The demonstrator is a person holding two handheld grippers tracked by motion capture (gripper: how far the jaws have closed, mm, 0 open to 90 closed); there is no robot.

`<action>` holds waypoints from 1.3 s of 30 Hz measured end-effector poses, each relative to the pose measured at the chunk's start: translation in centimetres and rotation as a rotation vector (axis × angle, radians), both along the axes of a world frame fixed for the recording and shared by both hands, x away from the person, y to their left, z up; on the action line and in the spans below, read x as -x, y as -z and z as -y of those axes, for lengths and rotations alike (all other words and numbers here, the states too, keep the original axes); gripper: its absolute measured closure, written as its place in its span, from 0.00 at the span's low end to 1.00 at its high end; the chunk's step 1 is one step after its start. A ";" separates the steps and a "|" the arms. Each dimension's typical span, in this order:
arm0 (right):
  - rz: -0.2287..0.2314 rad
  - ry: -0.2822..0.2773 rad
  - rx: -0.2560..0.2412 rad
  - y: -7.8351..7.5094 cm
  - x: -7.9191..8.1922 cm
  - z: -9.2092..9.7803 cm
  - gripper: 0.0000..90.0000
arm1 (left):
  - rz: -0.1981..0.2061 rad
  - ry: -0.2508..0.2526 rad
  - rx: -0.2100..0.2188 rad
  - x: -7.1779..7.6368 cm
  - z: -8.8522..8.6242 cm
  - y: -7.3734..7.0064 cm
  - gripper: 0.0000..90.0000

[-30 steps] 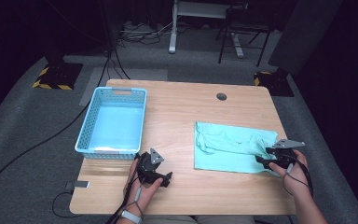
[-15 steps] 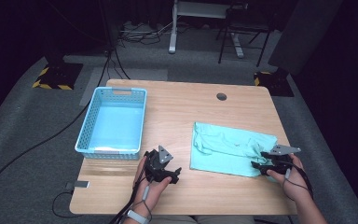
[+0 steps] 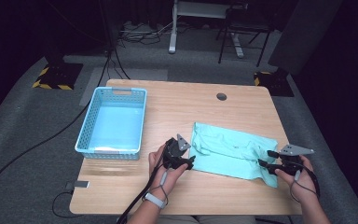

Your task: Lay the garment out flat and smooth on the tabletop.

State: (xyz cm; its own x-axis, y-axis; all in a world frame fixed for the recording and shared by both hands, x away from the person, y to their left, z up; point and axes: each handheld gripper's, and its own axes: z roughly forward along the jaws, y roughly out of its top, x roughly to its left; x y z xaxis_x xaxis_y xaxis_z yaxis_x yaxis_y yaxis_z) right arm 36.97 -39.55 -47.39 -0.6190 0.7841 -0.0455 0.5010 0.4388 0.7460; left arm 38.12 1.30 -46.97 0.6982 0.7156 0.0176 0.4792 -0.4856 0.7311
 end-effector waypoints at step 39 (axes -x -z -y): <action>-0.090 -0.016 -0.028 -1.9 2.6 0.7 0.94 | -0.006 0.179 0.001 2.7 2.9 -2.0 0.92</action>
State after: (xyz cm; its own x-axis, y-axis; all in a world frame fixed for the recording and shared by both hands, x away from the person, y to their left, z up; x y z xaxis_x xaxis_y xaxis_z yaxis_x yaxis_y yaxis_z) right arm 34.37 -40.28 -45.50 -0.6319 0.7744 0.0327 0.5598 0.4268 0.7103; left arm 35.38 -1.62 -44.94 0.8143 0.5803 0.0123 0.3898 -0.5624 0.7292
